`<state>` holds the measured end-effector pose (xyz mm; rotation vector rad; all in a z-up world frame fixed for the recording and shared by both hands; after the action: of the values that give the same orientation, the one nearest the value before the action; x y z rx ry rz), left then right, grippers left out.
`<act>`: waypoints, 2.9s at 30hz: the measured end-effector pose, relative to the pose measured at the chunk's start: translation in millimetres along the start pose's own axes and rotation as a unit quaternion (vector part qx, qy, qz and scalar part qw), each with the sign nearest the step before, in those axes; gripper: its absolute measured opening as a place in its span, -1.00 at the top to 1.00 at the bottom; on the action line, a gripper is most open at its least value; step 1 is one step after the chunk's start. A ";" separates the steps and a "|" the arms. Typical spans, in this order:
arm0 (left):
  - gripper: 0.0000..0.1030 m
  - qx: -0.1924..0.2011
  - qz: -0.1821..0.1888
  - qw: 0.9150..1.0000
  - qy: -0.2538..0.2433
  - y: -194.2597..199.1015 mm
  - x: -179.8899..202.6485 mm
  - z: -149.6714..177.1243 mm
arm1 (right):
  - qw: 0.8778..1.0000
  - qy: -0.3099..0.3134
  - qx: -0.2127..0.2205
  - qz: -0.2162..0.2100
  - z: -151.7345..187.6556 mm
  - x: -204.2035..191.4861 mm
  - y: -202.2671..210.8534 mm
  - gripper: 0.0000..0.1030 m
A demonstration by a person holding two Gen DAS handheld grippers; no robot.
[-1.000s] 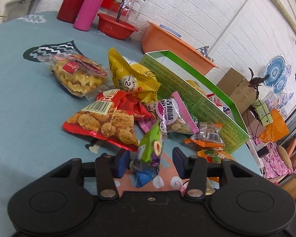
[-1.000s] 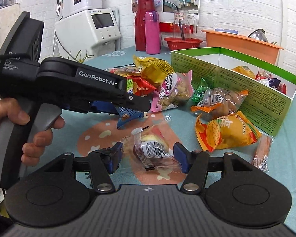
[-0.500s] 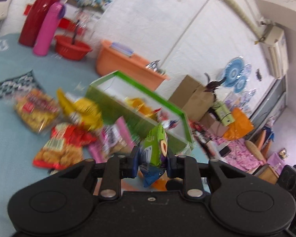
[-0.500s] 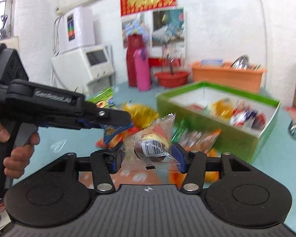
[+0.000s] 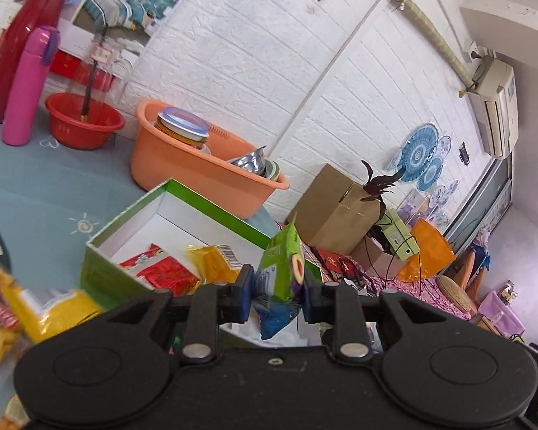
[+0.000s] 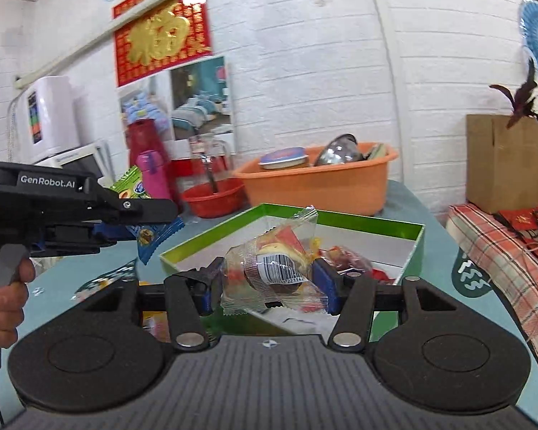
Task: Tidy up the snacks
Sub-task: 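Carry both packets into the green box and open both grippers, then grasp the red peanut bag with the left gripper while the right gripper grasps a red chips bag, then carry both red bags into the green box and open both grippers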
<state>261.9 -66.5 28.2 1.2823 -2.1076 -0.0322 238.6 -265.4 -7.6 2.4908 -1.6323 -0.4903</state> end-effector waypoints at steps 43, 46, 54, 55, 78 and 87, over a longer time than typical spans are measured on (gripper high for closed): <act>-1.00 0.026 -0.148 0.987 0.055 116.1 -89.5 72.6 | 0.996 -0.014 -0.053 -0.069 70.9 -74.7 58.0 -1.00; -1.00 0.012 -0.165 0.984 0.065 97.9 -111.2 68.4 | 0.996 -0.013 -0.055 -0.073 73.9 -79.4 62.3 -1.00; -0.64 -0.045 -0.150 0.986 0.050 74.9 -127.9 76.5 | 0.993 -0.006 -0.073 -0.092 81.6 -91.5 60.0 -1.00; -0.58 -0.051 -0.147 0.987 0.038 77.1 -123.6 78.7 | 0.992 -0.006 -0.077 -0.097 83.0 -93.7 59.0 -1.00; -0.81 -0.077 -0.020 0.986 0.145 129.9 -107.2 123.8 | 0.971 -0.017 -0.168 -0.168 108.4 -139.1 19.1 -0.60; 0.14 -0.076 -0.030 0.987 0.135 120.4 -106.2 130.4 | 0.969 -0.016 -0.169 -0.179 112.7 -136.4 13.8 -0.11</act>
<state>128.4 41.1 -87.5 1.1872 -1.8011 -0.0426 139.3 -138.8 -82.4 2.5179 -0.9968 -0.7773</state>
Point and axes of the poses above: each gripper's, at about its wrist camera, not at the fingertips, and y roughly against the way its jaws point, x to its right, z to its underside, the point moved 5 cm from there along -y, roughly the way its jaws point, and after that the axes turned 2 degrees about -z, right-handed, at the moved point
